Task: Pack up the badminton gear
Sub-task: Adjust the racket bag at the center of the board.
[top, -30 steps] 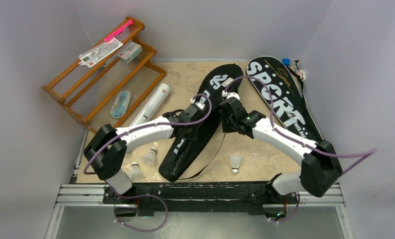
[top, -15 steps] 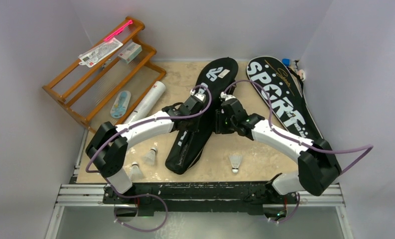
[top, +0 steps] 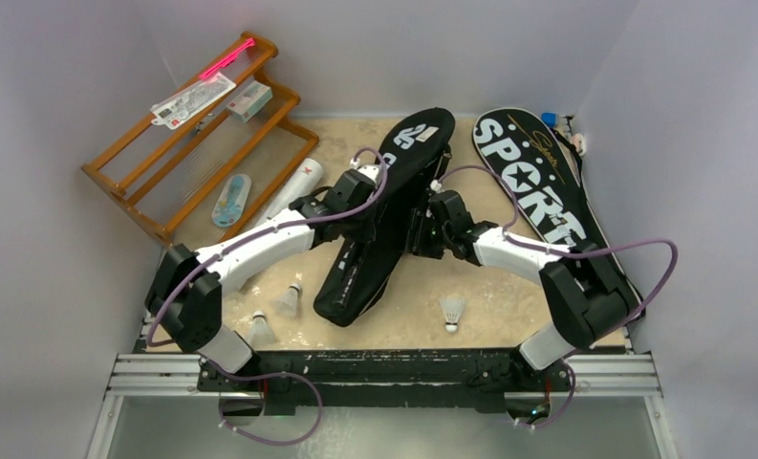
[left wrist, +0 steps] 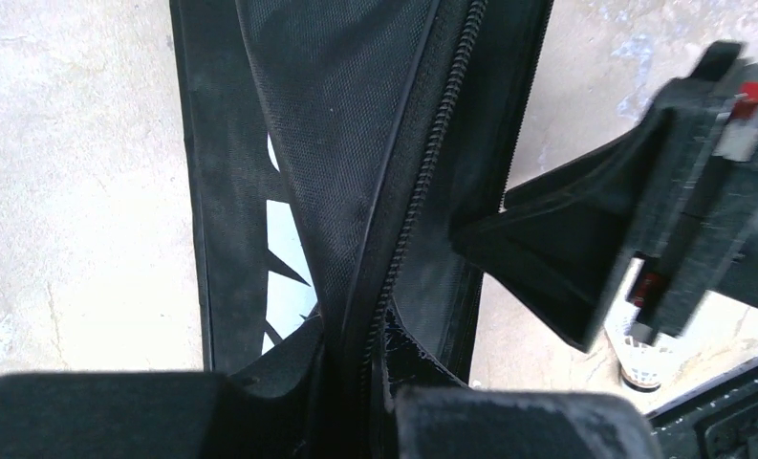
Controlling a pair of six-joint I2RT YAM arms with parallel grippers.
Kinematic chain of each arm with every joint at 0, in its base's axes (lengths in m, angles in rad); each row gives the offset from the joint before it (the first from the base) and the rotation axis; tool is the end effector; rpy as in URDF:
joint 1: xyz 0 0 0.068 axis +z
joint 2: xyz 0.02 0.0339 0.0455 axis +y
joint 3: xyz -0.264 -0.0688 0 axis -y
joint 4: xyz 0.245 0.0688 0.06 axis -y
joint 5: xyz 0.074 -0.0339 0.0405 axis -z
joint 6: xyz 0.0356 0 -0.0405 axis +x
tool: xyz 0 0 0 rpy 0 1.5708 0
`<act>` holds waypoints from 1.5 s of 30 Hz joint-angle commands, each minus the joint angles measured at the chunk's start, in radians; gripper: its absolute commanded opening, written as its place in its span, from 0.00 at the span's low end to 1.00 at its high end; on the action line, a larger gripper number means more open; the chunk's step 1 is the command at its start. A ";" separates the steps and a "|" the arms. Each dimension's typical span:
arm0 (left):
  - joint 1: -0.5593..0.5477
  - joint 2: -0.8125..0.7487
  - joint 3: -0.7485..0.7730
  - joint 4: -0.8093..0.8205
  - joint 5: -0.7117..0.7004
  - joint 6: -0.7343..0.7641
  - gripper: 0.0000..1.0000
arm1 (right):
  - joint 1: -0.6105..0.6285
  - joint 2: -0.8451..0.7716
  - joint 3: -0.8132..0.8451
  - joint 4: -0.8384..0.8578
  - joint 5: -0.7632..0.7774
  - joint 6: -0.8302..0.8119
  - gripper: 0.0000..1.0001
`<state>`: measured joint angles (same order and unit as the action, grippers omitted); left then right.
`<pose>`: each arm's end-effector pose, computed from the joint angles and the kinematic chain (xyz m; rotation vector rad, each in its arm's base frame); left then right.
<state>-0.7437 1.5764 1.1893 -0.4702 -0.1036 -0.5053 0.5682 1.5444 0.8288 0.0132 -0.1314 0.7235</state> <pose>0.2546 -0.2292 0.2578 0.2464 2.4583 -0.4344 0.2678 0.1765 0.1913 0.1133 2.4022 0.7972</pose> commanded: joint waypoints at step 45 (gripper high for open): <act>-0.216 -0.054 -0.028 -0.187 -0.051 -0.103 0.67 | -0.010 -0.089 0.014 0.143 -0.158 -0.001 0.00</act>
<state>-0.9371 1.5383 1.1809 -0.6209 -0.1127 -0.5468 0.5606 1.4956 0.7925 0.1356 -0.3012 0.7467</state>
